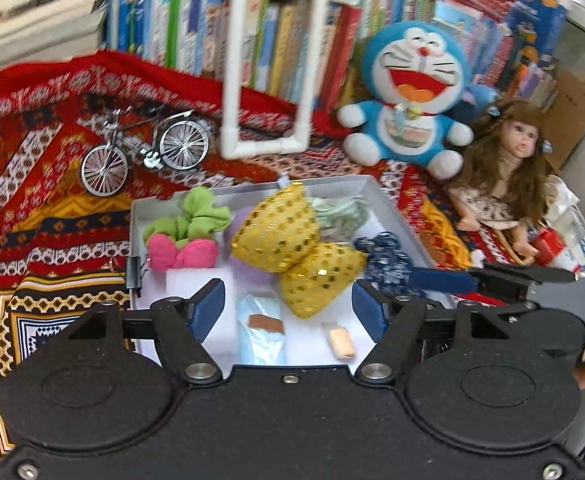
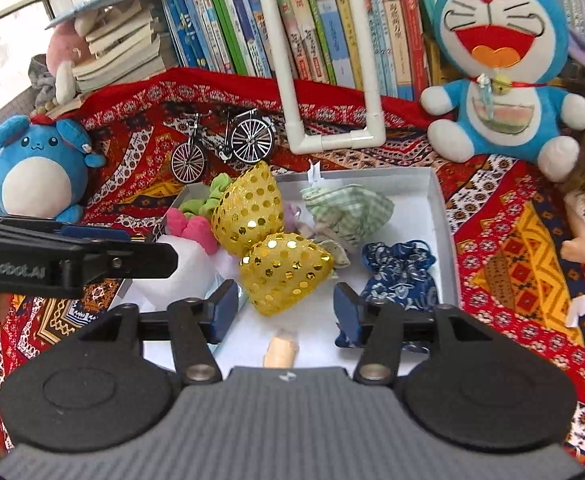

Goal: Organize soft objects
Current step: 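Open the left tool in the tray while the right tool releases the tube inside, then grasp the pink sock with the left tool while the right tool grasps the white fluffy plush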

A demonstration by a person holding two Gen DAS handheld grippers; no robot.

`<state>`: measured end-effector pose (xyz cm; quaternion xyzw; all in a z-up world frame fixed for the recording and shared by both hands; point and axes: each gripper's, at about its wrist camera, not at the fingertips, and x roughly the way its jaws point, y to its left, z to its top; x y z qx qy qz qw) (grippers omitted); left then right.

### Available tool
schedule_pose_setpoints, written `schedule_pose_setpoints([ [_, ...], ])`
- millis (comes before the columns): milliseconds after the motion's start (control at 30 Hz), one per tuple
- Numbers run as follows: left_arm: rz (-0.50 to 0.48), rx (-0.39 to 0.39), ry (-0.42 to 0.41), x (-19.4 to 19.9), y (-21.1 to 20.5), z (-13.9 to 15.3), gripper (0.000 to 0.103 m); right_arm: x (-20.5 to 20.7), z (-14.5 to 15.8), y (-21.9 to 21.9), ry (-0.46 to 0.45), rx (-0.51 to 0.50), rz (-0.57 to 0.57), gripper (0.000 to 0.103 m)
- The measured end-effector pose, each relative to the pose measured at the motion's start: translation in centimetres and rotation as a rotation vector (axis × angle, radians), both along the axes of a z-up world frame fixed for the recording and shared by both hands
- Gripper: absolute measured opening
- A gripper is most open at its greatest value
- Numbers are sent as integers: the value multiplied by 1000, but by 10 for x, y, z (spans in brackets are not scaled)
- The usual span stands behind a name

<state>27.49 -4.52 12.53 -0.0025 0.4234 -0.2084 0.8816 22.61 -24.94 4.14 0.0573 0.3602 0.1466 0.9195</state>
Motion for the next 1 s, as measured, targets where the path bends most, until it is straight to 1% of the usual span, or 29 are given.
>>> schedule_pose_setpoints([
  [100, -30, 11, -34, -17, -7, 11, 71, -12, 9, -7, -26, 5, -7, 76],
  [233, -78, 13, -65, -40, -18, 22, 73, -28, 19, -19, -42, 21, -12, 79],
  [500, -146, 4, -72, -73, -36, 29, 74, -64, 34, -62, -66, 78, -65, 83],
  [600, -179, 9, -65, -81, -47, 26, 74, -74, 35, -79, -64, 101, -96, 85],
  [767, -236, 29, -47, -91, -69, 16, 74, -81, 28, -105, -18, 126, -145, 86],
  [900, -279, 27, -6, -96, -86, 4, 73, -84, 17, -120, 8, 129, -181, 86],
  [1000, -318, 23, 29, -100, -99, -5, 72, -84, 6, -134, 50, 162, -210, 86],
])
